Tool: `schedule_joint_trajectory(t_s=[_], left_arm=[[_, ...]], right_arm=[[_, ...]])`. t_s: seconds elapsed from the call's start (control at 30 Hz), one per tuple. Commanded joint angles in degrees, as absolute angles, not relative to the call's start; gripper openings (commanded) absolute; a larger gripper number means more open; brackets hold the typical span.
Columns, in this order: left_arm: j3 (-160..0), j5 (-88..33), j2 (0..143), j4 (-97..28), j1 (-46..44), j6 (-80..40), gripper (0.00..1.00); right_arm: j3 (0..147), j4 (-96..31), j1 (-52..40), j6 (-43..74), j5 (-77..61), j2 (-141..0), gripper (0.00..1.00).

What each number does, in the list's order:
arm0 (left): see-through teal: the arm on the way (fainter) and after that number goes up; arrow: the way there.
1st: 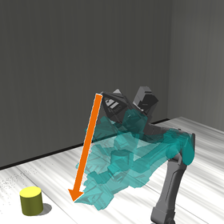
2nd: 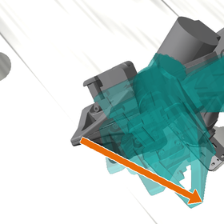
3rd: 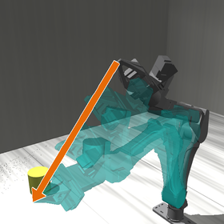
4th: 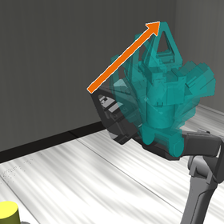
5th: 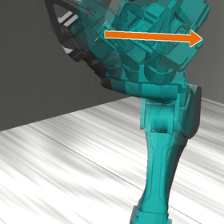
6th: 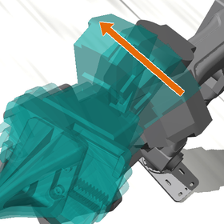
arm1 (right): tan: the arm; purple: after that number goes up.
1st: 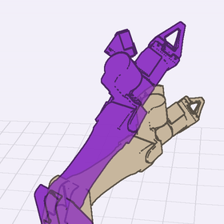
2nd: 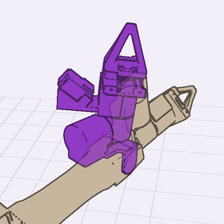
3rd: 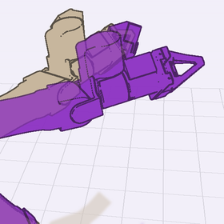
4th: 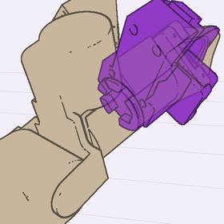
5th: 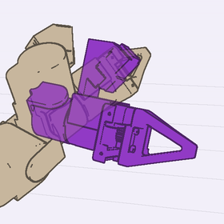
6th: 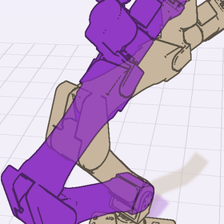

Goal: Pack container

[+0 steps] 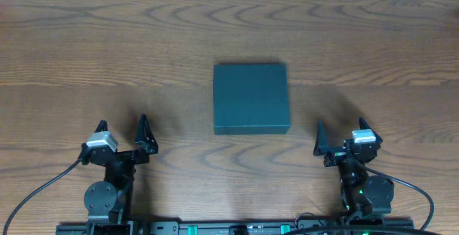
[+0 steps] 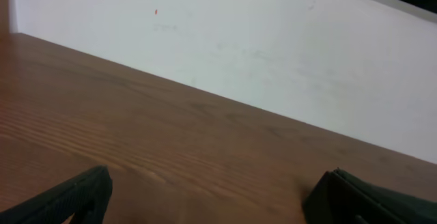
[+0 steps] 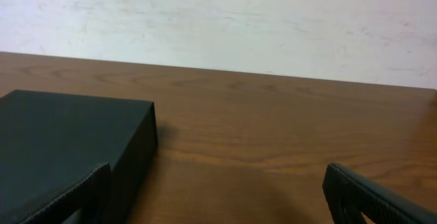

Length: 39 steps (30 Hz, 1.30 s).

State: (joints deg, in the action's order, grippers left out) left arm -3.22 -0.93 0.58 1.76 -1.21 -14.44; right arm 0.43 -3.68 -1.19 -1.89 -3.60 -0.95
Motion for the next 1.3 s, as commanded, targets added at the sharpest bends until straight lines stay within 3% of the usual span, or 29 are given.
schedule_joint_trajectory(t_s=[0.0, 0.53, 0.83, 1.27], left_arm=[[-2.9, -0.9, 0.1, 2.3, -0.9, -16.1, 0.99], [-0.2, -0.9, 0.1, 4.8, -0.9, -18.4, 0.99], [-0.2, -0.9, 0.1, 4.4, -0.9, -2.9, 0.98], [-0.2, -0.9, 0.2, 2.7, -0.9, -2.1, 0.99]], right_arm=[[0.3, -3.9, -0.7, -1.1, -3.2, -0.6, 0.99], [0.3, -3.9, -0.7, -1.1, -3.2, -0.6, 0.99], [0.3, -3.9, -0.7, -1.1, -3.2, -0.6, 0.99], [0.3, -3.9, -0.7, -1.1, -3.2, -0.6, 0.99]])
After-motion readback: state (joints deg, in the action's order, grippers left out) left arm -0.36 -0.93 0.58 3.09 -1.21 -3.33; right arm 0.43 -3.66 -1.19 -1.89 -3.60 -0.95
